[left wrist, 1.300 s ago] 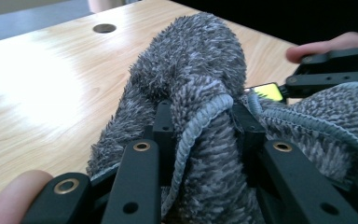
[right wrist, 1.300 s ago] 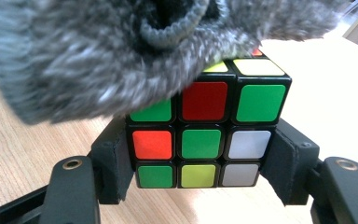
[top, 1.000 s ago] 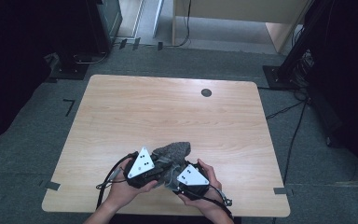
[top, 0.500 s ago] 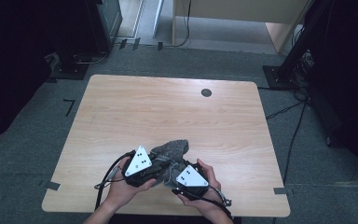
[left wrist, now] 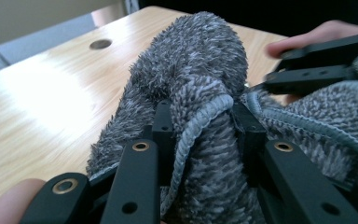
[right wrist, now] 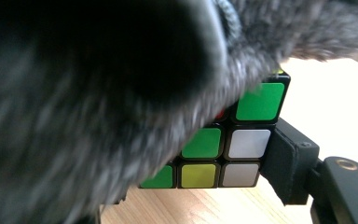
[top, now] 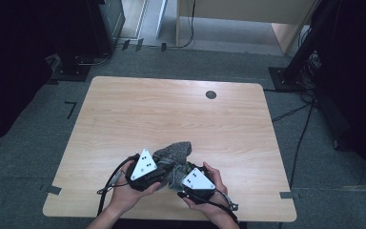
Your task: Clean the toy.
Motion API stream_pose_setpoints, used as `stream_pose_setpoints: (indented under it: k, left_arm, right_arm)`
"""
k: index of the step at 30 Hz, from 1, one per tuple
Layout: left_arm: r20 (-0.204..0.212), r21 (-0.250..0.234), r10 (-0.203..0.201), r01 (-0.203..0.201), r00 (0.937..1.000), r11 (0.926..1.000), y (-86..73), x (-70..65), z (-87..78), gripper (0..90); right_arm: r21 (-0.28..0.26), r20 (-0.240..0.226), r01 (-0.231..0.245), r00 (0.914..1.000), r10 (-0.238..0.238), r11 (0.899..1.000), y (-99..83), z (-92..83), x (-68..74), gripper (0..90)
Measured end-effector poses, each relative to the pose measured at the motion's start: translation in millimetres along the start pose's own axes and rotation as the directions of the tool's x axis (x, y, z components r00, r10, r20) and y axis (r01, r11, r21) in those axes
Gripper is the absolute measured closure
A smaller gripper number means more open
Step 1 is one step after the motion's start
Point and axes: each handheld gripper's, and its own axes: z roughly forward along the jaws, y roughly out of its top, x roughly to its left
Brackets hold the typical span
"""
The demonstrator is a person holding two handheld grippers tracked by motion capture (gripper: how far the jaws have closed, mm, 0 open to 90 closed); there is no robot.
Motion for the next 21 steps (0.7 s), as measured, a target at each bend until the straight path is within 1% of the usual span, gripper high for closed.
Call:
stream_pose_setpoints:
  k: [1,3,4,5,6,7,8,9,10,12,14,16,17,18,19,20,21]
  left_arm:
    - [-0.008,0.006,-0.011,0.011,0.9999,0.9999,-1.0,3.4,0.0,68.8]
    - [-0.028,0.011,-0.045,0.046,0.9986,0.9989,-3.4,11.3,-1.0,68.8]
    - [-0.031,0.011,-0.062,0.062,0.9976,0.998,-4.3,14.4,-1.6,68.9]
    - [-0.026,0.007,-0.075,0.075,0.9969,0.9972,-4.5,15.6,-2.1,68.9]
    - [-0.017,0.002,-0.075,0.075,0.997,0.9972,-3.9,13.9,-2.2,69.0]
    - [-0.006,-0.002,-0.07,0.07,0.9975,0.9975,-3.1,11.2,-2.0,68.9]
    - [0.016,-0.007,-0.048,0.048,0.9987,0.9988,-1.4,5.4,-1.3,68.9]
    - [0.019,-0.005,-0.034,0.034,0.9992,0.9994,-0.1,0.9,-0.3,68.8]
    - [0.008,0.001,-0.007,0.007,0.9999,1.0,1.9,-4.8,1.0,68.8]
    - [0.001,0.006,-0.001,0.001,1.0,1.0,2.7,-6.8,2.1,68.6]
    - [-0.017,0.019,-0.022,0.023,0.9996,0.9996,1.1,-1.1,2.5,68.5]
    - [-0.051,0.031,-0.062,0.064,0.9968,0.9975,-1.8,7.8,1.7,68.7]
    - [-0.061,0.035,-0.079,0.081,0.995,0.9961,-3.0,11.7,1.1,68.7]
    - [-0.063,0.035,-0.093,0.095,0.9937,0.9949,-3.6,14.2,0.4,68.7]
    - [-0.056,0.03,-0.101,0.103,0.9933,0.9942,-3.6,14.9,-0.5,68.7]
    - [-0.036,0.018,-0.105,0.105,0.9939,0.9943,-2.3,12.6,-1.2,68.7]
    - [-0.018,0.008,-0.099,0.099,0.9949,0.995,-1.0,10.1,-1.5,68.6]
  right_arm:
    - [0.0,0.0,0.0,1.0,0.0,1.0,0.0,0.0,0.0,34.5]
    - [-0.002,0.001,0.001,1.0,-0.001,1.0,0.3,-1.0,-0.3,34.5]
    - [-0.005,0.0,-0.006,1.0,0.006,1.0,0.5,-1.4,-0.3,34.5]
    - [-0.008,-0.002,-0.007,1.0,0.007,1.0,0.6,-1.5,-0.5,34.5]
    - [-0.009,-0.003,-0.007,1.0,0.007,1.0,0.7,-1.5,-0.6,34.6]
    - [-0.01,-0.005,-0.009,0.9999,0.009,1.0,0.6,-1.1,-0.6,34.5]
    - [-0.007,-0.007,-0.008,0.9999,0.008,1.0,0.4,-0.8,-0.7,34.6]
    - [-0.003,-0.007,-0.006,1.0,0.006,1.0,0.1,0.3,-0.6,34.6]
    - [0.002,-0.004,-0.007,1.0,0.007,1.0,-0.1,0.9,-0.2,34.5]
    - [0.007,-0.001,-0.001,1.0,0.001,1.0,-0.9,2.2,0.6,34.5]
    - [0.006,-0.002,0.001,1.0,-0.001,1.0,-0.8,1.9,0.2,34.6]
    - [0.003,-0.002,-0.002,1.0,0.002,1.0,-0.3,0.5,-0.3,34.5]
    - [0.003,-0.002,-0.002,1.0,0.002,1.0,-0.3,0.5,-0.3,34.5]
    - [0.0,-0.003,-0.006,1.0,0.006,1.0,-0.2,0.2,-0.5,34.5]
    - [0.0,-0.003,-0.01,1.0,0.01,1.0,-0.1,0.0,-0.5,34.5]
    - [-0.003,-0.005,-0.008,1.0,0.008,1.0,0.0,0.2,-0.7,34.5]
    - [-0.003,-0.007,-0.007,1.0,0.007,1.0,0.0,0.4,-0.7,34.5]
